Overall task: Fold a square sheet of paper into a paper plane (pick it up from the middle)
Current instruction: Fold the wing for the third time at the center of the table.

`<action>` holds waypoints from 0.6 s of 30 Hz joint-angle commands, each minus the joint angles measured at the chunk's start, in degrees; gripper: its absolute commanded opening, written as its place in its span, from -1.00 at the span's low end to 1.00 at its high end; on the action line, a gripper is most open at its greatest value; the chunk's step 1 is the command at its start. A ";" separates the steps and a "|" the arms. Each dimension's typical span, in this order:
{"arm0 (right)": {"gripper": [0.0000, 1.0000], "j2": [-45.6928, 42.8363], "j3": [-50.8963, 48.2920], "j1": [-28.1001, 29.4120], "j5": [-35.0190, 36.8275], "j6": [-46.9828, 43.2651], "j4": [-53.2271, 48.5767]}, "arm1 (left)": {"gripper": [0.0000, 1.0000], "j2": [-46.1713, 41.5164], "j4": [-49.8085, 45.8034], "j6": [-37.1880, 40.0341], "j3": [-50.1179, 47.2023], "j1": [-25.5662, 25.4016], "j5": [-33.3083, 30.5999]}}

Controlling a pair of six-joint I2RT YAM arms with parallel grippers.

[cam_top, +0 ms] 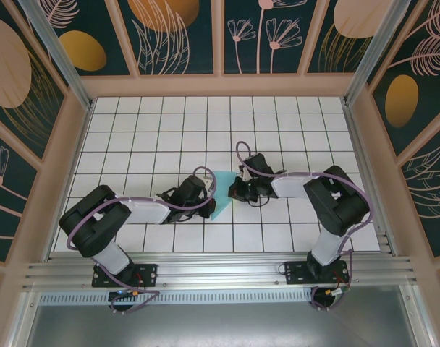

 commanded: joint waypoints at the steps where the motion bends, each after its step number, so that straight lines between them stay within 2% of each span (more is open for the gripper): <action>1: -0.88 -0.66 1.17 -1.09 1.56 -1.54 -2.03 | -0.98 1.37 -5.62 0.88 -0.67 0.22 -1.57; 8: -0.89 5.02 -0.83 -0.98 3.37 -1.12 -2.06 | -0.98 1.71 -5.81 0.97 -0.12 0.24 -1.57; 14: -0.88 1.17 0.97 -2.18 7.40 -2.21 -6.36 | -0.97 1.42 -5.82 0.96 -0.37 0.24 -1.65; 18: -0.88 1.30 0.64 -4.99 6.30 -2.91 -5.46 | -0.98 1.32 -5.64 0.83 -0.65 0.29 -1.64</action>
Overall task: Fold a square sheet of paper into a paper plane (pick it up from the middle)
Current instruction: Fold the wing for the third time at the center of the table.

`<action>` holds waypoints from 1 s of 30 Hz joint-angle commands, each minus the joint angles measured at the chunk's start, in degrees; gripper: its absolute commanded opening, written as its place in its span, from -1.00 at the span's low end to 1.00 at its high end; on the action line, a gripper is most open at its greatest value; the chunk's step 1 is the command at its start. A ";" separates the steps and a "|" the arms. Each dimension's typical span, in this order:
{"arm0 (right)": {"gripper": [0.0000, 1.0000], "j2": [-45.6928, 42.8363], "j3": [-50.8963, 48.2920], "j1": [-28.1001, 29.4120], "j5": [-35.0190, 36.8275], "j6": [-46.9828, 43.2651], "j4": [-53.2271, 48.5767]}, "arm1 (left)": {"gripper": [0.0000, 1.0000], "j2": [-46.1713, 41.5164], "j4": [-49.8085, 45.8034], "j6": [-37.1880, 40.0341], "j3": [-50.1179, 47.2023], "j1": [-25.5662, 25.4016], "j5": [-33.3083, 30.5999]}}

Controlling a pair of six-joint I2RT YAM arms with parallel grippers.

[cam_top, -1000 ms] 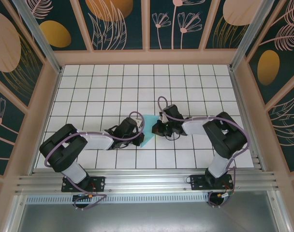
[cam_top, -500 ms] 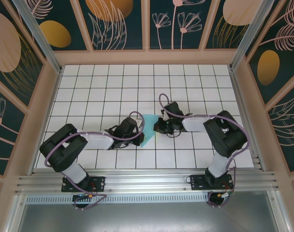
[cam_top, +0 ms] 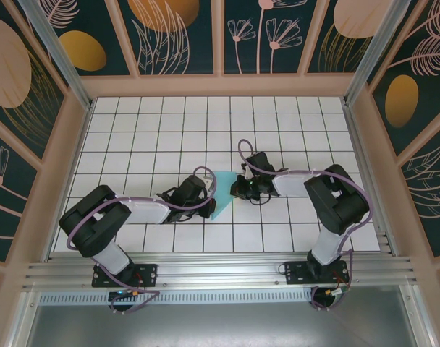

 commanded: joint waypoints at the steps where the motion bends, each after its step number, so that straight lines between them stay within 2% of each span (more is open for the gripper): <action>1: -0.88 0.86 -0.03 -3.44 5.63 -2.01 -4.17 | -0.98 1.37 -5.38 0.87 -0.82 0.28 -1.64; 7: -0.86 -2.86 1.17 -3.55 5.71 -2.42 -3.97 | -0.97 1.54 -5.34 0.84 -0.84 0.28 -1.64; 15: -0.81 -8.15 0.80 -1.97 -0.19 -0.82 0.36 | -0.97 1.36 -5.34 0.84 -0.82 0.29 -1.64; 22: -0.81 -3.79 0.81 3.09 -3.94 0.34 3.64 | -0.98 1.54 -5.43 0.96 -0.48 0.23 -1.56; 30: -0.82 0.83 1.60 4.62 -4.21 -0.23 3.03 | -0.97 1.58 -5.43 1.03 -0.47 0.34 -1.55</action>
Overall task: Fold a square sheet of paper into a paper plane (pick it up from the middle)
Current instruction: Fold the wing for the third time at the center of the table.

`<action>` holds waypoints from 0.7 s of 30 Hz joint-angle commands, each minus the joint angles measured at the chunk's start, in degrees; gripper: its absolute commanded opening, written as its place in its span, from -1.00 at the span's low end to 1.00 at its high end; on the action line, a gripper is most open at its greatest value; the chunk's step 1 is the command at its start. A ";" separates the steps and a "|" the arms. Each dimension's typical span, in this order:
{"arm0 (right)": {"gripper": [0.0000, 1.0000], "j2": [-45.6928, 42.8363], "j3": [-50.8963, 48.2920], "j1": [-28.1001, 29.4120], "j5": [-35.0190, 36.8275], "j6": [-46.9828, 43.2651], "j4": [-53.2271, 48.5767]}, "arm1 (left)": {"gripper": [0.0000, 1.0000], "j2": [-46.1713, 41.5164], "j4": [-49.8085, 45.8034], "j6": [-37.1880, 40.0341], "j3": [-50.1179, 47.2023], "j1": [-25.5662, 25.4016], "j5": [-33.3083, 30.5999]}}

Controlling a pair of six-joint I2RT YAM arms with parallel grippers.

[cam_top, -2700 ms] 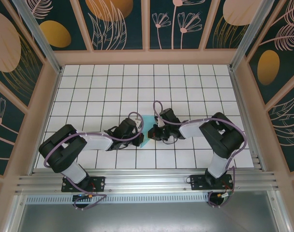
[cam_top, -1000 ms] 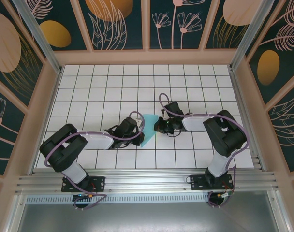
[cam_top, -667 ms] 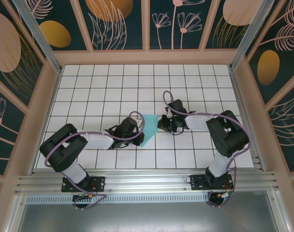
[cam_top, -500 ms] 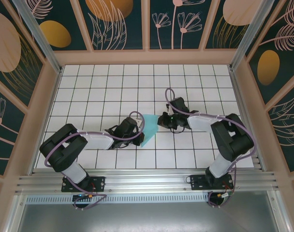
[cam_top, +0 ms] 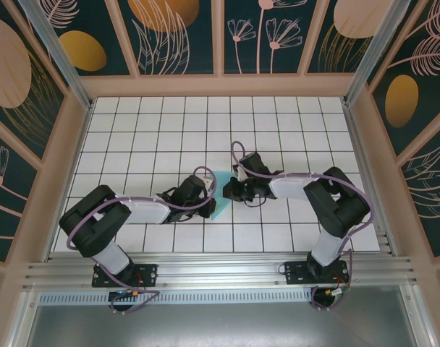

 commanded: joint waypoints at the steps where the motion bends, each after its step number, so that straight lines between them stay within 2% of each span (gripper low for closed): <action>1: -0.82 2.31 1.55 0.21 -0.50 -0.58 0.13 | -0.97 1.62 -5.50 1.00 -0.36 0.23 -1.55; 8: -0.85 6.07 3.25 0.47 4.51 -2.01 -6.35 | -0.94 1.30 -6.06 1.31 0.05 0.28 -2.12; 13: -0.88 6.21 2.18 0.64 5.68 -1.75 -7.02 | -0.80 -1.68 -8.48 1.02 1.46 0.26 -4.12; 16: -0.88 5.99 1.38 0.67 6.03 -1.47 -6.94 | -0.53 -4.45 -11.30 0.50 2.83 0.33 -7.51; 19: -0.88 5.97 0.93 0.73 5.86 -1.41 -6.48 | -0.38 -7.36 -13.27 -0.38 3.95 0.30 -9.48; 21: -0.88 6.15 0.94 0.68 5.85 -1.22 -6.18 | -0.36 -8.96 -14.65 -1.16 5.04 0.25 -9.74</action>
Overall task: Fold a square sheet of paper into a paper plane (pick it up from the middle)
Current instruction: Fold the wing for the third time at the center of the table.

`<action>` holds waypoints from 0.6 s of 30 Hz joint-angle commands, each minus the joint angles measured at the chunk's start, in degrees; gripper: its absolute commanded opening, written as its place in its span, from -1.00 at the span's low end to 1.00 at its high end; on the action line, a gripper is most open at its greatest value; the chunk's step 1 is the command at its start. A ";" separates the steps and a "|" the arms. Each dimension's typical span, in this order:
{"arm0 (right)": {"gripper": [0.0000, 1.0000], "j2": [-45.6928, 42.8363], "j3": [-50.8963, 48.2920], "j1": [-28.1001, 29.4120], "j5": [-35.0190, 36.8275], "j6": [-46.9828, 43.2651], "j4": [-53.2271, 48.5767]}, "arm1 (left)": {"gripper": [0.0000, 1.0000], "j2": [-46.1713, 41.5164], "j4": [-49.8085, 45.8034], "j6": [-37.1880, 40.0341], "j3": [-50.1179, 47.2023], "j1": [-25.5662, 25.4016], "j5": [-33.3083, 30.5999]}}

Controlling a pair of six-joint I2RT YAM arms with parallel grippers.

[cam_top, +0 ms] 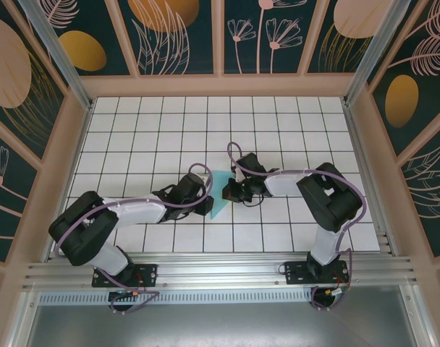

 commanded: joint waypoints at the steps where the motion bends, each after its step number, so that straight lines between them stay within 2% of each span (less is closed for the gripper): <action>1: -0.89 2.36 -1.89 0.30 4.80 -0.05 -2.91 | -0.38 -3.90 -4.50 -1.35 3.10 0.30 -2.81; 6: -0.89 2.32 -2.23 0.27 4.80 0.58 -2.24 | -0.67 -8.19 -2.23 -4.05 3.71 0.30 4.32; 9: -0.89 2.56 -2.15 0.33 4.67 0.81 -1.95 | -0.76 -7.09 1.60 -6.00 3.88 0.30 13.23; 13: -0.89 3.06 -2.29 0.31 4.72 1.53 -1.69 | -0.80 -3.28 6.08 -8.39 3.55 0.29 19.87; 18: -0.89 3.28 -2.78 0.28 4.73 1.90 -1.40 | -0.79 1.52 8.75 -9.15 3.17 0.21 24.14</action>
